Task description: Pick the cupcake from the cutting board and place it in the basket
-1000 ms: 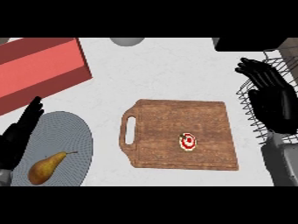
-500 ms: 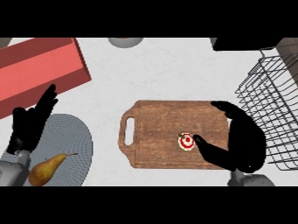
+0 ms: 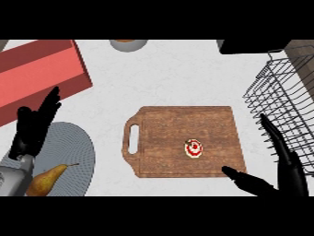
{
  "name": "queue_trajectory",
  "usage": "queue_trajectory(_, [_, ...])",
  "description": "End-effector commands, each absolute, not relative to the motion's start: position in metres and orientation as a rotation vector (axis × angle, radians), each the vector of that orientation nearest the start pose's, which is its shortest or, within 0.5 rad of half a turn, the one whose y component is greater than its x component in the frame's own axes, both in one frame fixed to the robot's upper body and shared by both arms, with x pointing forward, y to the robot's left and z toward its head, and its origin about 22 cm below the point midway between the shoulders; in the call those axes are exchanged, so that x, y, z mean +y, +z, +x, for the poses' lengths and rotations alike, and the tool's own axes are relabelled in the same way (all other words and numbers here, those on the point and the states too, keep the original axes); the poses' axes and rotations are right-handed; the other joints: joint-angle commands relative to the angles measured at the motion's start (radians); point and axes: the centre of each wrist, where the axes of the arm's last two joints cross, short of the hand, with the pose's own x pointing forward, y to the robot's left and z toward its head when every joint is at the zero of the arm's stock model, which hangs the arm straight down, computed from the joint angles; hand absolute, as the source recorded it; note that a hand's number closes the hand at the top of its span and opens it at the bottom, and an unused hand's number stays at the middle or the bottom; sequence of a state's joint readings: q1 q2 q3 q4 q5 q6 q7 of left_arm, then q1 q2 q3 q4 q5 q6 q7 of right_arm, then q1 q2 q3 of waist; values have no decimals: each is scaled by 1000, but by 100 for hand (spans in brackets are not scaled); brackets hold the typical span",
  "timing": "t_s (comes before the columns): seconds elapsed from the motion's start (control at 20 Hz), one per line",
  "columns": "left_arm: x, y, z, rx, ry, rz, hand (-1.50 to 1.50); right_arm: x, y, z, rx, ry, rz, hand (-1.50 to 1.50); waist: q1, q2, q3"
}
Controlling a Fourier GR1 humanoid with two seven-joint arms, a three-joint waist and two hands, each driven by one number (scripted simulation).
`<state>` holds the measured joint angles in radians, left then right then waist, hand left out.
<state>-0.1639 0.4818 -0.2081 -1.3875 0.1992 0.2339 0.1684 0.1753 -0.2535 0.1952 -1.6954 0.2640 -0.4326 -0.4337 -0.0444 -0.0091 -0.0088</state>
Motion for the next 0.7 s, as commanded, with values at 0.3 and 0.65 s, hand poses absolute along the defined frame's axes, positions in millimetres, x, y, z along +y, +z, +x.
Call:
queue_trajectory(0.3, [290,33,286,-1352,-180,313,0,-257,69,133,-1551,870,-457,-150,11,2,0])
queue_trajectory(0.65, [281,38,295,-1353,-209,272,0,-242,145,118,-1471,859,-459,-150,39,9,8])
